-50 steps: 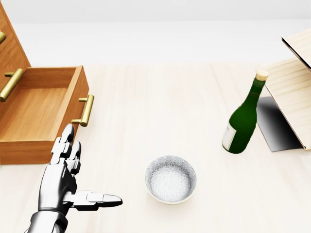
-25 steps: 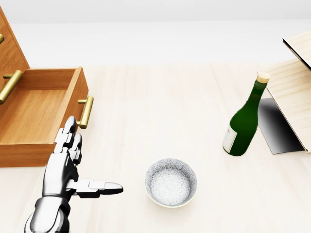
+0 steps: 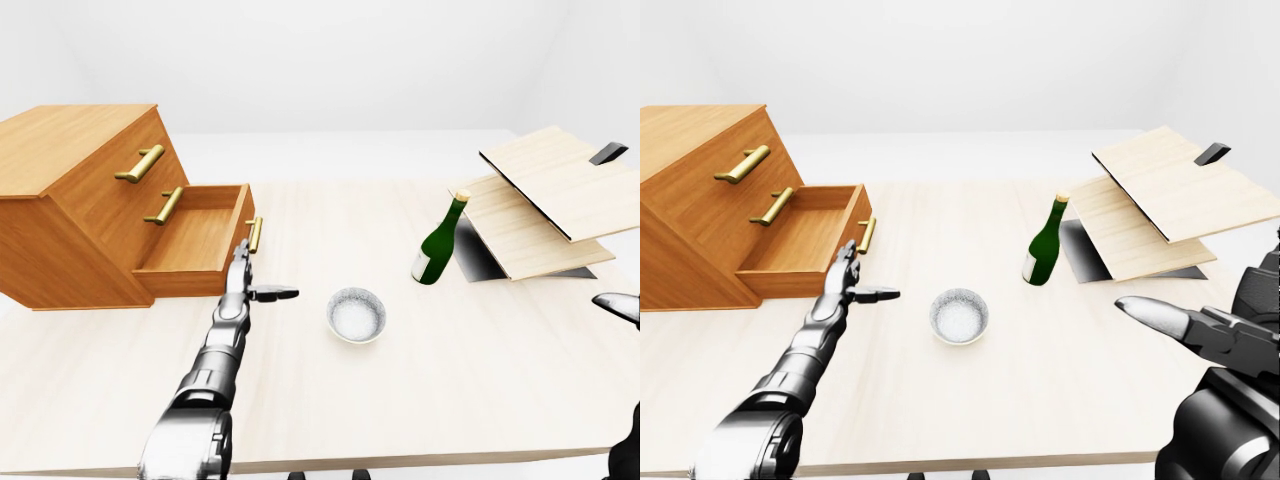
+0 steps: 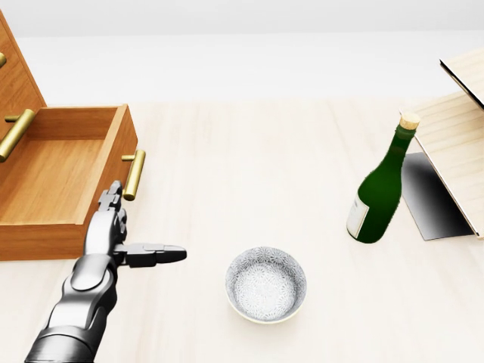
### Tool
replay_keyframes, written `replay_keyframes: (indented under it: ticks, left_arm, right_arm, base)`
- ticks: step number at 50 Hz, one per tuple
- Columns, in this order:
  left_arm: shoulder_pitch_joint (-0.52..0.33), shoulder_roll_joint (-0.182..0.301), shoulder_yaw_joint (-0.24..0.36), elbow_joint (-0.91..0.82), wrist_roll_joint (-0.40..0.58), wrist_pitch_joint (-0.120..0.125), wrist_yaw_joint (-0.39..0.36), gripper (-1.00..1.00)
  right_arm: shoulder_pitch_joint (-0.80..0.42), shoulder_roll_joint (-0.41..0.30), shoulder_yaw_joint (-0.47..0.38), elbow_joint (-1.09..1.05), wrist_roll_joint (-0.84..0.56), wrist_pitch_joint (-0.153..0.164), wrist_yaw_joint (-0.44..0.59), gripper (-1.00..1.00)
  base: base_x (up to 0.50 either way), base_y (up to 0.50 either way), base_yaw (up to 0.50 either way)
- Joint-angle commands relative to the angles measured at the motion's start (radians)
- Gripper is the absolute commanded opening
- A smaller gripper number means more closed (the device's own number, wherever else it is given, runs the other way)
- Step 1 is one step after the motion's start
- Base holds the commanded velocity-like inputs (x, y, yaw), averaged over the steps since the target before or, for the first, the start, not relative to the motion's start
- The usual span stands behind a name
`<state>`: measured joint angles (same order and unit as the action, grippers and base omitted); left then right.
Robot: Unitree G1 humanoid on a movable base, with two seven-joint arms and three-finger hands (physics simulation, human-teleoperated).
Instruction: Close the bottom drawer of the cabinet.
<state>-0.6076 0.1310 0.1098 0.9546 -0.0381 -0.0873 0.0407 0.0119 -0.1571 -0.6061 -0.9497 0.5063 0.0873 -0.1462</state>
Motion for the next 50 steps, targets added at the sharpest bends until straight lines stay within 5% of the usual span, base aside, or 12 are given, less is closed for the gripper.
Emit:
replay_keyframes:
  ticks: [1,50]
  left_arm:
    - [-0.148,0.032,0.015,0.284,0.006,0.000,0.020,1.00]
    - [-0.172,0.105,0.082,0.341,-0.035,0.000,0.054,1.00]
  right_arm:
    - [0.002,0.004,0.007,0.004,0.000,0.000,0.008,1.00]
    - [0.004,0.018,0.042,0.005,-0.034,0.000,0.024,1.00]
  base:
    - [0.00,0.00,0.00]
    - [0.00,0.00,0.00]
